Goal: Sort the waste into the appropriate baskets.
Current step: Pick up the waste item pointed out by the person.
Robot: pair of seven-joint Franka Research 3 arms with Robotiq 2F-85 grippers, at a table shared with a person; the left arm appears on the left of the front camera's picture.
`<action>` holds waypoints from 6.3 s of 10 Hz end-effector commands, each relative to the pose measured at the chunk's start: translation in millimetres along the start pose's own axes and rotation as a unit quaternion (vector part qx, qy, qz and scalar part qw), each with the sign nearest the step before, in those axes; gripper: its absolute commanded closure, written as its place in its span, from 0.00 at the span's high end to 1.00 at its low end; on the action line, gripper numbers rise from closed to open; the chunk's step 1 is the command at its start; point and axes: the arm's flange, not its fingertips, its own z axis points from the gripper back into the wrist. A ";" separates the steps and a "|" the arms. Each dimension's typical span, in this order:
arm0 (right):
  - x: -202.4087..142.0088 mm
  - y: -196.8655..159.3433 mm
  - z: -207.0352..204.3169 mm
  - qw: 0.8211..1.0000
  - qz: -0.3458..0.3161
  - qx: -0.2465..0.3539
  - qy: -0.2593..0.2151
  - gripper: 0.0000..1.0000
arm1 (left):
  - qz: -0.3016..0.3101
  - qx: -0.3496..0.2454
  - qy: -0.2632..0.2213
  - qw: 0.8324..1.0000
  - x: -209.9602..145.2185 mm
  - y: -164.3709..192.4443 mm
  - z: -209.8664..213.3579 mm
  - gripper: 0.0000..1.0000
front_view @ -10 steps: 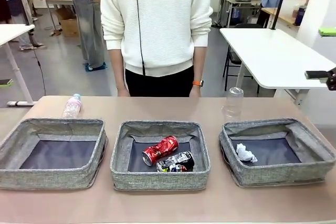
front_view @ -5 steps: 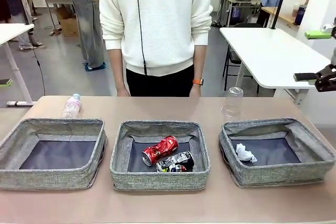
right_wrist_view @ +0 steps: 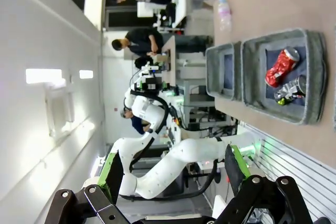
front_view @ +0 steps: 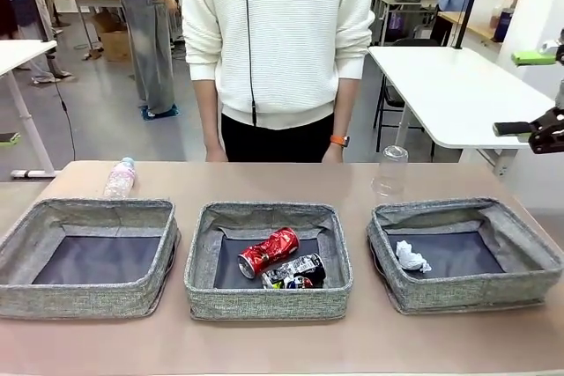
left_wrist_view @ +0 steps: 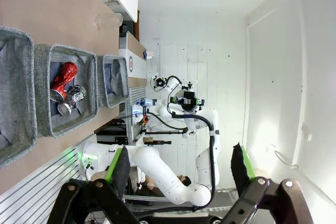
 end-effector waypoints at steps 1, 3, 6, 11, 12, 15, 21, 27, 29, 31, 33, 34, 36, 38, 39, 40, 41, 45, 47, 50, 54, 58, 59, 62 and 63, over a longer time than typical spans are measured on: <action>0.0 3.4 0.7 1.000 -0.005 0.010 0.000 1.00 | 0.005 0.003 0.001 1.000 -1.0 -1.8 1.3 1.00; 0.0 3.4 0.7 1.000 -0.005 0.010 0.000 1.00 | 0.005 0.003 0.001 1.000 -1.0 -1.8 1.3 1.00; 0.0 3.4 0.7 1.000 -0.005 0.010 0.000 1.00 | 0.005 0.003 0.001 1.000 -1.0 -1.8 1.3 1.00; 0.0 3.4 0.7 1.000 -0.005 0.010 0.000 1.00 | 0.005 0.003 0.001 1.000 -1.0 -1.8 1.3 1.00; 0.0 3.4 0.7 1.000 -0.005 0.010 0.000 1.00 | 0.005 0.003 0.001 1.000 -1.0 -1.8 1.3 1.00; 0.0 3.4 0.7 1.000 -0.005 0.010 0.000 1.00 | -0.044 0.187 0.016 0.981 10.1 -15.4 -14.8 1.00; 0.0 3.4 0.7 1.000 -0.005 0.010 0.000 1.00 | -0.269 0.746 -0.160 0.587 101.6 31.6 -93.7 1.00; 0.0 3.4 0.7 1.000 -0.005 0.010 0.000 1.00 | -0.268 0.545 -0.064 0.792 127.2 29.9 -115.9 1.00; 0.0 3.4 0.7 1.000 -0.005 0.010 0.000 1.00 | -0.255 0.568 0.023 0.782 183.2 56.6 -136.9 1.00; 0.0 3.4 0.7 1.000 -0.005 0.010 0.000 1.00 | -0.223 0.590 0.059 0.773 224.9 82.2 -140.4 1.00; 0.0 3.4 0.7 1.000 -0.005 0.010 0.000 1.00 | -0.179 0.599 0.091 0.775 256.6 122.7 -141.1 1.00; 0.0 3.4 0.7 1.000 -0.005 0.010 0.000 1.00 | -0.168 0.613 0.095 0.766 275.2 152.4 -149.7 1.00; 0.0 3.4 0.7 1.000 -0.005 0.010 0.000 1.00 | -0.162 0.608 0.109 0.769 291.1 192.3 -163.2 1.00; 0.0 3.4 0.7 1.000 -0.005 0.010 0.000 1.00 | -0.157 0.619 0.101 0.763 290.0 201.4 -167.6 1.00; 0.0 3.4 0.7 1.000 -0.005 0.010 0.000 1.00 | -0.152 0.635 0.093 0.751 288.0 203.2 -168.0 1.00; 0.0 3.4 0.7 1.000 -0.005 0.010 0.000 1.00 | -0.147 0.637 0.087 0.752 287.4 203.7 -168.5 1.00; 0.0 3.4 0.7 1.000 -0.005 0.010 0.000 1.00 | -0.145 0.640 0.085 0.750 286.8 204.2 -169.1 1.00; 0.0 3.4 0.7 1.000 -0.005 0.010 0.000 1.00 | -0.119 0.673 0.054 0.728 285.7 203.1 -171.4 0.47; 0.0 3.4 0.7 1.000 -0.005 0.010 0.000 1.00 | -0.119 0.673 0.059 0.728 285.5 204.7 -172.4 0.00; 0.0 3.4 0.7 1.000 -0.005 0.010 0.000 1.00 | -0.117 0.673 0.069 0.727 284.8 205.6 -173.1 0.05; 0.0 3.4 0.7 1.000 -0.005 0.010 0.000 1.00 | -0.101 0.670 0.064 0.733 281.7 205.1 -173.3 0.00; 0.0 3.4 0.7 1.000 -0.005 0.010 0.000 1.00 | -0.112 0.628 0.035 0.769 248.0 151.2 -161.9 0.00; 0.0 3.4 0.7 1.000 -0.005 0.010 0.000 1.00 | -0.094 0.644 -0.029 0.759 215.9 109.9 -152.1 0.00; 0.0 3.4 0.7 1.000 -0.005 0.010 0.000 1.00 | -0.240 0.630 -0.030 0.738 37.8 15.5 -121.9 0.00; 0.0 3.4 0.7 1.000 -0.005 0.010 0.000 1.00 | -0.255 0.645 -0.025 0.720 14.0 13.6 -117.4 0.00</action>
